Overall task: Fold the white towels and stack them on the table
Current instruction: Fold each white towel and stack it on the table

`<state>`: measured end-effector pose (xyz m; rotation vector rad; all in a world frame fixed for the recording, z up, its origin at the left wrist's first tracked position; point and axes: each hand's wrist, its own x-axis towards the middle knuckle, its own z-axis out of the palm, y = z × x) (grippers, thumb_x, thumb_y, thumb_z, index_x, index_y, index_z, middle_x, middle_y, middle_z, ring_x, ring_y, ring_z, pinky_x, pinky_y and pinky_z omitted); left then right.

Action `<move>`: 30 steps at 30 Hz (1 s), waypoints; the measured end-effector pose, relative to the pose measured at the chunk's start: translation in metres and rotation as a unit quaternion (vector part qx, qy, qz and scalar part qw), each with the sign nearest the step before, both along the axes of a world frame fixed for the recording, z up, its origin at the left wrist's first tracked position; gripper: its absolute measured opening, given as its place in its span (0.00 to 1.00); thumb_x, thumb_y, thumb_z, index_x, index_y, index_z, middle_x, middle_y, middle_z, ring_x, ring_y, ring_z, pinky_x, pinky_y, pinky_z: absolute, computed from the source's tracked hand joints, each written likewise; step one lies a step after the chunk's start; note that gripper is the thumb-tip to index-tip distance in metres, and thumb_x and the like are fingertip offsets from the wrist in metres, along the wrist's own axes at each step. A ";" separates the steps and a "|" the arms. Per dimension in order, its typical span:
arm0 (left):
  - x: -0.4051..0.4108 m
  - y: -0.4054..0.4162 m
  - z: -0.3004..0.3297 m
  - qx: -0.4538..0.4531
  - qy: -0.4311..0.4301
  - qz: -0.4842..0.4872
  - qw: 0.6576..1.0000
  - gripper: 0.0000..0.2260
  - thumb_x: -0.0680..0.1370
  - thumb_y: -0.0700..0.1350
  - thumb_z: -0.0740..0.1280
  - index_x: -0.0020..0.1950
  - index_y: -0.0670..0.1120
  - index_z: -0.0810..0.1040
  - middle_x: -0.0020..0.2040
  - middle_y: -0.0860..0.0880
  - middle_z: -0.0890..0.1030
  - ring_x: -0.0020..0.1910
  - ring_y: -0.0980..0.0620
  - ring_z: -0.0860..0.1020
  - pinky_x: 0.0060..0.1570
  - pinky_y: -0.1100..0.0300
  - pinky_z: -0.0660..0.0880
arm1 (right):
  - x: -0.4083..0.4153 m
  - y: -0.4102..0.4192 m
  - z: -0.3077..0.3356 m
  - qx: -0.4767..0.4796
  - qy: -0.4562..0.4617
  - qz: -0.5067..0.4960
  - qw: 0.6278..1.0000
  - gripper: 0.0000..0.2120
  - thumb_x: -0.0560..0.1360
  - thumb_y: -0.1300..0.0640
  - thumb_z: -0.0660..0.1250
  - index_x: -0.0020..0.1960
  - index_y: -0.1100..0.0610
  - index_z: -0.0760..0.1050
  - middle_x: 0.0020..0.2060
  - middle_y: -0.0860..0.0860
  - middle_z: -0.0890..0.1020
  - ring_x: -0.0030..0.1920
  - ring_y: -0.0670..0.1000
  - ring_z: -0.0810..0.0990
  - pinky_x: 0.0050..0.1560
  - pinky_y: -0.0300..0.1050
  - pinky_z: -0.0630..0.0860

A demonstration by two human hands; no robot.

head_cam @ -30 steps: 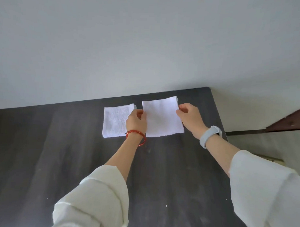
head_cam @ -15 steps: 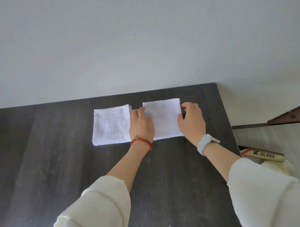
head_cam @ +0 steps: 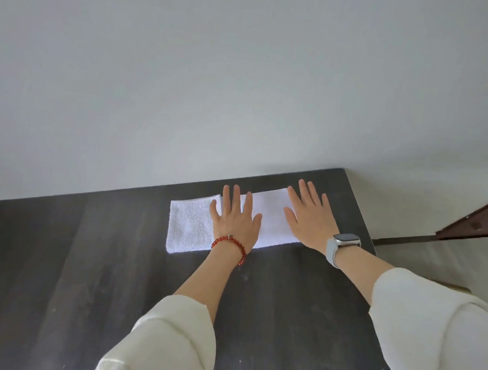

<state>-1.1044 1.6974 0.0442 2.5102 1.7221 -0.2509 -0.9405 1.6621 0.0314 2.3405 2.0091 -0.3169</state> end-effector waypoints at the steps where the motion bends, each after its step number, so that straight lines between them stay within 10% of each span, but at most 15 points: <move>1: -0.005 -0.004 0.015 0.005 -0.022 0.004 1.000 0.24 0.81 0.53 0.48 0.75 0.49 0.48 0.77 0.47 0.44 0.75 0.45 0.39 0.71 0.44 0.44 | -0.001 -0.003 0.013 0.009 0.015 -0.015 1.000 0.25 0.80 0.48 0.46 0.75 0.54 0.46 0.75 0.55 0.46 0.75 0.57 0.43 0.73 0.55 0.47; 16: 0.012 -0.265 0.204 0.072 -0.448 -0.075 0.888 0.14 0.78 0.42 0.60 0.63 0.44 0.74 0.62 0.47 0.73 0.59 0.48 0.73 0.56 0.61 0.68 | 0.011 -0.300 0.228 0.285 0.283 -0.115 0.909 0.12 0.78 0.61 0.57 0.56 0.58 0.77 0.52 0.50 0.81 0.54 0.50 0.77 0.54 0.37 0.69; 30: 0.284 -0.633 0.200 -0.124 -0.405 -0.378 0.823 0.15 0.79 0.45 0.59 0.64 0.44 0.73 0.63 0.46 0.74 0.62 0.46 0.72 0.62 0.53 0.68 | 0.190 -0.782 0.214 0.298 0.110 -0.427 0.846 0.10 0.77 0.62 0.61 0.54 0.61 0.78 0.50 0.55 0.81 0.50 0.55 0.79 0.52 0.45 0.73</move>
